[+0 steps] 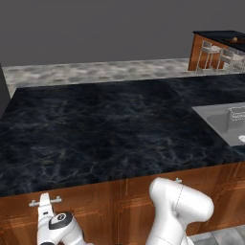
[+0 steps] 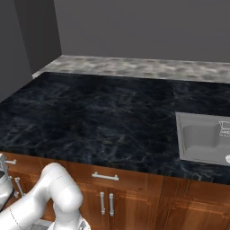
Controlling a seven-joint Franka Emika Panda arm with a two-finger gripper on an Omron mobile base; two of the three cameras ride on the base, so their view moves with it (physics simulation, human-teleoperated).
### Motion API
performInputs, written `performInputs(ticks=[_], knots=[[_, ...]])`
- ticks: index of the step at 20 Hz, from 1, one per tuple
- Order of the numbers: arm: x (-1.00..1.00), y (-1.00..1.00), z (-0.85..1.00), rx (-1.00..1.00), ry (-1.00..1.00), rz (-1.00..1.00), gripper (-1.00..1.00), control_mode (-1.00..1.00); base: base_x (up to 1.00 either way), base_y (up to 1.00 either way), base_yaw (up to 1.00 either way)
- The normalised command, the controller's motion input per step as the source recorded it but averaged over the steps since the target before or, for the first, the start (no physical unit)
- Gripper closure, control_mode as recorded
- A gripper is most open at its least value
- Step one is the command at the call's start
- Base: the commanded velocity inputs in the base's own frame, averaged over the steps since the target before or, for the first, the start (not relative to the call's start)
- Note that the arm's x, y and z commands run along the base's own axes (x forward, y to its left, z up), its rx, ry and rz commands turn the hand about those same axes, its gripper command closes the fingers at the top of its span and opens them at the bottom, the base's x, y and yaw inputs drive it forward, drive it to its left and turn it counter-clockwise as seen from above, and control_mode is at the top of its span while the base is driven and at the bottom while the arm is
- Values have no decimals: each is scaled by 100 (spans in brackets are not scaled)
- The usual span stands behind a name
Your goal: Take the pizza cutter from the drawer on the left and place it on the dining counter for cutting.
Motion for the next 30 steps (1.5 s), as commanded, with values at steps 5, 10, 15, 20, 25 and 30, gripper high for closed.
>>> performInputs(ticks=[5, 10, 15, 20, 25, 30], knots=[[0, 0, 0, 0, 0, 0, 100, -100, 0, 0, 0], [0, 0, 0, 0, 0, 0, 100, -100, 0, 0, 0], [-13, 0, 0, 0, 0, 0, 100, -100, 0, 0, 0], [-67, 0, 0, 0, 0, 0, 100, -100, 0, 0, 0], [-65, 0, 0, 0, 7, 0, 100, -100, 0, 0, 0], [-71, 0, 0, 0, 9, 0, 100, -100, 0, 0, 0]])
